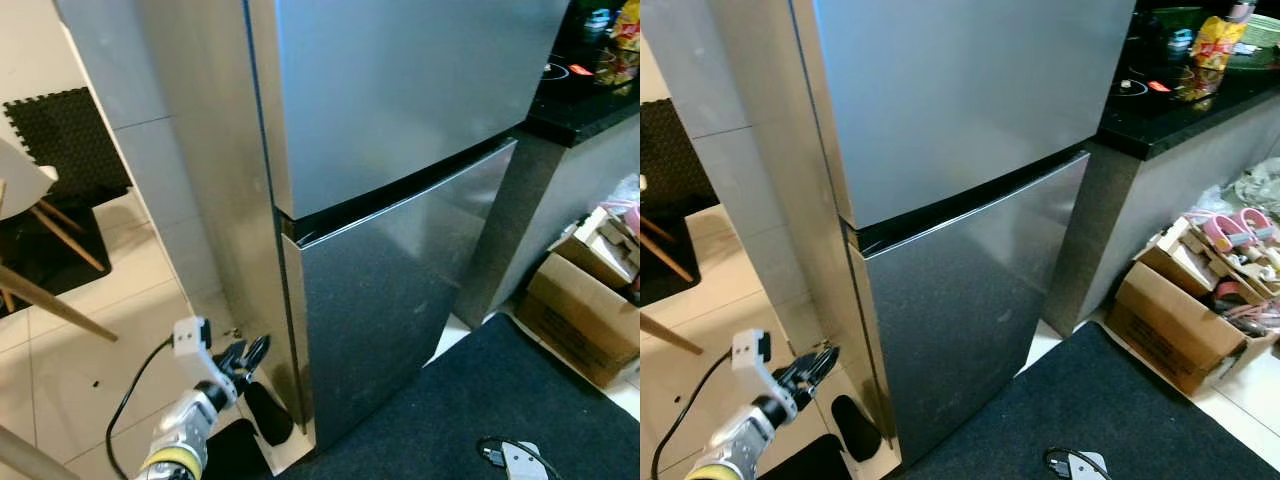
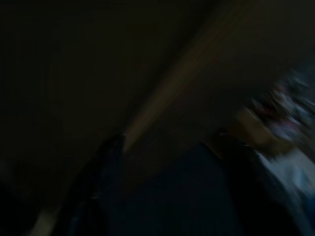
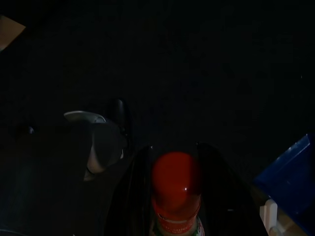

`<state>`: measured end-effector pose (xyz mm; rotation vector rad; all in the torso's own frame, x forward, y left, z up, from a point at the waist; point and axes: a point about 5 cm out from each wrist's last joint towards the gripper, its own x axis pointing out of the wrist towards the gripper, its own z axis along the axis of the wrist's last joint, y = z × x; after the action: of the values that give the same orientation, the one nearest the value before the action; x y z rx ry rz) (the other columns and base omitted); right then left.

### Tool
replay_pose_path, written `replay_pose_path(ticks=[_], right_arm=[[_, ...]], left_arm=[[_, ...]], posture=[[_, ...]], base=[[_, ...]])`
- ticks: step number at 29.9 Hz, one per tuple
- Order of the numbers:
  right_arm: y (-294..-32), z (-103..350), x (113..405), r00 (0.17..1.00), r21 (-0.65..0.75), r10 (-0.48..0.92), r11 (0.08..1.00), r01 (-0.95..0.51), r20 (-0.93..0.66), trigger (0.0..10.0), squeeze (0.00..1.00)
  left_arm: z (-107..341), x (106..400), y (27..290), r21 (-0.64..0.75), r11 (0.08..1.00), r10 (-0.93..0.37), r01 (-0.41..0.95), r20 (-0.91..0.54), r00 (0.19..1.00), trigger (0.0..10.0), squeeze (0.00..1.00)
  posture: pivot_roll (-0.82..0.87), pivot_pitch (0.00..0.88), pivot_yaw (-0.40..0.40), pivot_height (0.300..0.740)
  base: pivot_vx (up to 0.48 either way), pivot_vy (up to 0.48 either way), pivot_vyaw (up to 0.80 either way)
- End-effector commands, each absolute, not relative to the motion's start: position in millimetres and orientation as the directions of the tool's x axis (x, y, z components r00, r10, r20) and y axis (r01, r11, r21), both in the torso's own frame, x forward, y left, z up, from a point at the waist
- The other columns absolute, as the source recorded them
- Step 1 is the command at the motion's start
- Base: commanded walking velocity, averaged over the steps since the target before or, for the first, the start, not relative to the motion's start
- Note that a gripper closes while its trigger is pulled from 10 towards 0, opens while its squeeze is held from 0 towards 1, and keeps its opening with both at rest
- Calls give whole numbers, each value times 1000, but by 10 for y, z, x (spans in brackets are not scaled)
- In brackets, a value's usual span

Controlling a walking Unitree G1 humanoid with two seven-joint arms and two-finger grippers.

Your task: Restocking fridge

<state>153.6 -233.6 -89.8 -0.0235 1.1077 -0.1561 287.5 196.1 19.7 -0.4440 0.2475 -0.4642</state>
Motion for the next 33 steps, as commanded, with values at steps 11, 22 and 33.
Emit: replay_pose_path(ticks=[11,22,33], right_arm=[[-2347,-900,1524,432,-103,-138,989,103,-891,10000,0],[-2349,-899,1527,433,-104,-138,989,103,-891,10000,0],[-2340,-894,1544,437,-100,-137,989,107,-889,10000,0]], left_arm=[[780,3274,1681,-40,798,-602,601,-9,799,10000,0],[1073,3406,1290,-13,749,-653,662,155,741,10000,0],[953,3119,665,-93,384,-907,919,151,394,10000,0]], posture=[[-7,0,-4,740],[-10,0,-5,740],[-12,0,-3,740]], base=[[0,0,0],[0,0,0],[0,0,0]])
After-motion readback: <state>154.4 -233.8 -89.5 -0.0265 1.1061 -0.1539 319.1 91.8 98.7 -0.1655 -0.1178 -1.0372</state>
